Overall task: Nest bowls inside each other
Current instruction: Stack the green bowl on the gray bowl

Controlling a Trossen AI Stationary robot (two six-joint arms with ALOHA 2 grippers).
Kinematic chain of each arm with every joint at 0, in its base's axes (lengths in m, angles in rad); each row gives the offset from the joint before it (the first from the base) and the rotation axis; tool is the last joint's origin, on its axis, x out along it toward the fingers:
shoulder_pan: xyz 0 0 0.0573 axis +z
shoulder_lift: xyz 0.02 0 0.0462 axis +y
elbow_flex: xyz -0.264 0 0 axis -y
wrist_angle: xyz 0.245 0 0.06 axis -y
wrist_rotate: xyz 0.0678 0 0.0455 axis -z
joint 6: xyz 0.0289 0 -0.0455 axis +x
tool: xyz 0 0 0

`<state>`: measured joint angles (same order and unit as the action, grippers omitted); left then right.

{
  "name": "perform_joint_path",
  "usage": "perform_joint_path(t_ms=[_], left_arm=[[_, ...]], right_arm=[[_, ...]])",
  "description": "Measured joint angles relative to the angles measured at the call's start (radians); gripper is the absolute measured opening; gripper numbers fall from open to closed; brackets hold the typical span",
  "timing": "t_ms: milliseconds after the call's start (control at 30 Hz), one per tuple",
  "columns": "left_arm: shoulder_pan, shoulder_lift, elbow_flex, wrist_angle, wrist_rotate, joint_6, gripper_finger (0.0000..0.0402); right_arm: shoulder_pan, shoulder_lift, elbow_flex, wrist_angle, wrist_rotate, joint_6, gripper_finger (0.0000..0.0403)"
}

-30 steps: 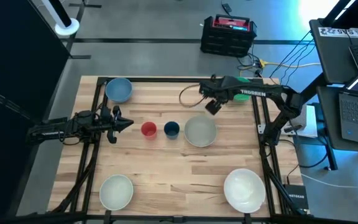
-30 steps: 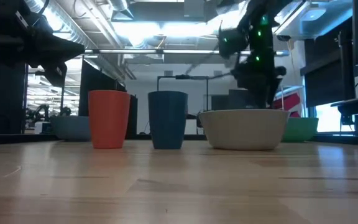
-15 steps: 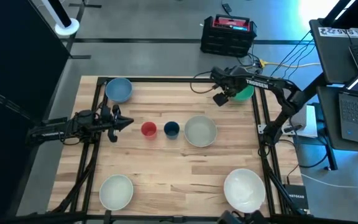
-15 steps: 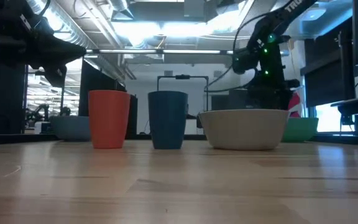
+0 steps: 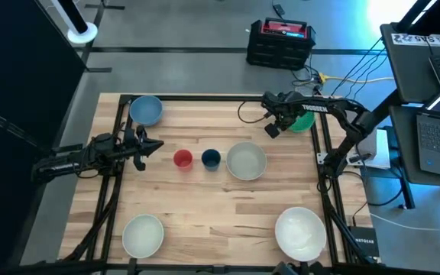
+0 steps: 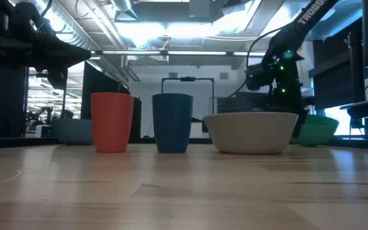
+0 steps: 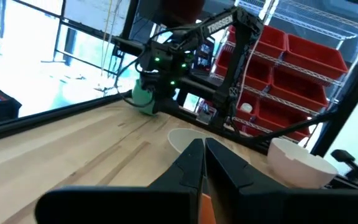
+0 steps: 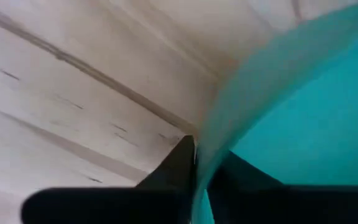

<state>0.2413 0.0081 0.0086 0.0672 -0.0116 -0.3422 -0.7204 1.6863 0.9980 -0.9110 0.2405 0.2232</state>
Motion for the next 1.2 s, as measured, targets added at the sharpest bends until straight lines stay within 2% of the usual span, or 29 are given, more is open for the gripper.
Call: perform_joint_path(t_ms=[100,567,733,933,1067,1200], left_arm=[[0.009,0.0,0.0,-0.001,0.0,-0.003,0.0],[0.011,0.0,0.0,-0.013,0.0,-0.076,0.0],[0.011,0.0,0.0,-0.014,0.0,-0.084,0.0],[0.011,0.0,0.0,-0.013,0.0,-0.091,0.0],[0.011,0.0,0.0,-0.012,0.0,-0.091,0.0],[0.011,0.0,0.0,-0.01,0.0,-0.08,0.0]], right_arm=[[0.031,-0.03,0.039,-0.027,-0.035,-0.026,0.0001],[0.594,-0.185,0.359,-0.222,-0.23,-0.102,0.0],[0.767,-0.147,0.431,-0.228,-0.254,-0.067,0.0],[0.855,-0.001,0.5,-0.208,-0.262,-0.009,0.0],[0.855,0.128,0.561,-0.221,-0.261,0.023,0.0],[0.845,0.171,0.542,-0.203,-0.258,0.038,0.0]])
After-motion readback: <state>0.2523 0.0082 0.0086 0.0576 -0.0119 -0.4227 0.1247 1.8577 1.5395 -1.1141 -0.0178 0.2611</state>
